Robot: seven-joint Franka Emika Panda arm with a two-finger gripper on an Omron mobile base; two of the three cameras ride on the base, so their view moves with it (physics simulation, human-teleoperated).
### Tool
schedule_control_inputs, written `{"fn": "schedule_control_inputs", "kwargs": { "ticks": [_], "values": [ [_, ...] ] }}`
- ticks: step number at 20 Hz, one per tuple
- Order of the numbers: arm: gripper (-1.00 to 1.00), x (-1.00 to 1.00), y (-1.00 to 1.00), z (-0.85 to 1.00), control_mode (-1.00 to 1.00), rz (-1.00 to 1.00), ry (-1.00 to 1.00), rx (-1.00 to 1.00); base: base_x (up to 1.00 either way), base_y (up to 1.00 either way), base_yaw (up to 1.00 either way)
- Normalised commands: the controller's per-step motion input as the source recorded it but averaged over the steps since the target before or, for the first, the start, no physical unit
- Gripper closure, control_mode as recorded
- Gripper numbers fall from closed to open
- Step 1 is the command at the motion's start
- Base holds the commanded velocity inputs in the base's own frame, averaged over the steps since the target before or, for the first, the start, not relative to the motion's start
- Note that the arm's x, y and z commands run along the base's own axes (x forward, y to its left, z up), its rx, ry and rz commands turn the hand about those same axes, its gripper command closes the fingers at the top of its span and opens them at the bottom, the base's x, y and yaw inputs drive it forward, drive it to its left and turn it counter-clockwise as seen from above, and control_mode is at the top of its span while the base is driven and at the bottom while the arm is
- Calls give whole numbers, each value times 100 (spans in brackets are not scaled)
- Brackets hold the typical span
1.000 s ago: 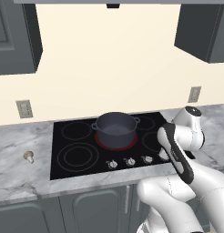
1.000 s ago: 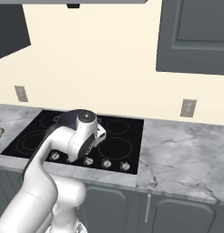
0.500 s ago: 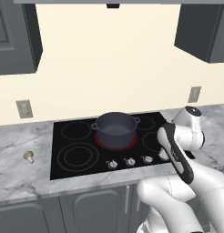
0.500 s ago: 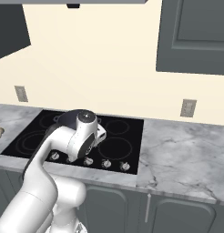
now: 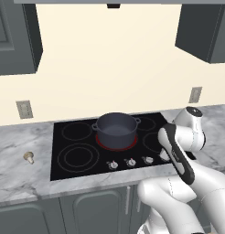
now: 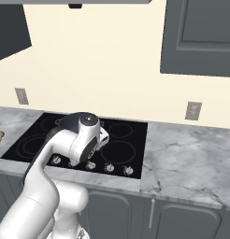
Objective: Turn on the burner for the pot on the stove. Wait thirty seconds for the pot to heat up. Then add the mushroom to the pot.
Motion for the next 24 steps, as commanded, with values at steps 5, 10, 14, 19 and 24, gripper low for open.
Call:
{"fn": "schedule_control_inputs", "kwargs": {
  "ticks": [5, 10, 14, 19, 24],
  "values": [
    [-100, 0, 0, 0, -100, 0, 0, 0, 0, 0, 0],
    [-100, 0, 0, 0, -100, 0, 0, 0, 0, 0, 0],
    [-100, 0, 0, 0, -100, 0, 0, 0, 0, 0, 0],
    [-100, 0, 0, 0, -100, 0, 0, 0, 0, 0, 0],
    [-100, 0, 0, 0, -100, 0, 0, 0, 0, 0, 0]
  ]
}}
